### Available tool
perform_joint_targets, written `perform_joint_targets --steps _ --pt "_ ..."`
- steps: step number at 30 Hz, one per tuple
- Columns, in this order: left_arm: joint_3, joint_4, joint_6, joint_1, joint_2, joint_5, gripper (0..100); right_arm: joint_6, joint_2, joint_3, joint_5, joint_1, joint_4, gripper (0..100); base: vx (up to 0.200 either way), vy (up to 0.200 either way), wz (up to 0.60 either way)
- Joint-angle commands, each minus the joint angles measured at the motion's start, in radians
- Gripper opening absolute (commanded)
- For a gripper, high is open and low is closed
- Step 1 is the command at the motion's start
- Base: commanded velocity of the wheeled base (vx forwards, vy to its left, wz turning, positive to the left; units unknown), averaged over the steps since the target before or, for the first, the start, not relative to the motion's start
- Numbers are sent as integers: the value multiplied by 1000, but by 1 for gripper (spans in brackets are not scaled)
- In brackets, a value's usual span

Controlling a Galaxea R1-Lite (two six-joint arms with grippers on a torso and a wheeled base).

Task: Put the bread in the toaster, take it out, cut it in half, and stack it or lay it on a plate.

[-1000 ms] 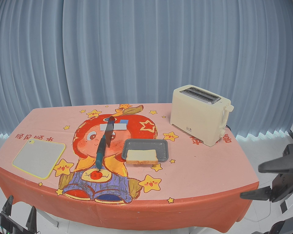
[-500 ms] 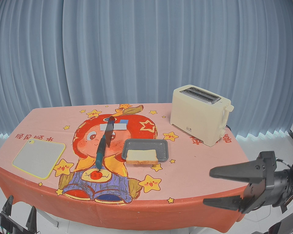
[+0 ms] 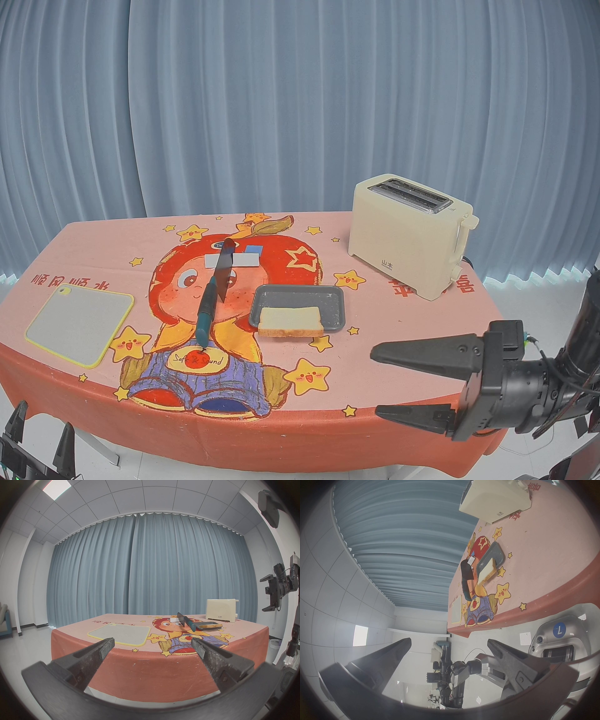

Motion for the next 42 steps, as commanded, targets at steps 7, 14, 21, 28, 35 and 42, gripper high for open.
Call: perform_joint_targets --steps 7,14,21,28,35,42 --pt "18 0 -1 0 2 1 100 8 176 -10 -6 2 -109 100 0 0 0" --pt "18 0 0 0 2 1 100 94 265 -1 -18 -15 -242 100 0 0 0" --pt "18 0 -1 0 2 1 100 94 306 -15 -56 -17 -253 100 0 0 0" --pt "18 0 -1 0 2 1 100 93 348 -39 -56 -38 -253 100 0 0 0" --pt "18 0 0 0 2 1 100 91 398 -59 -52 -45 -253 100 0 0 0" --pt "18 0 -1 0 2 1 100 90 437 -75 -53 -46 -253 100 0 0 0"
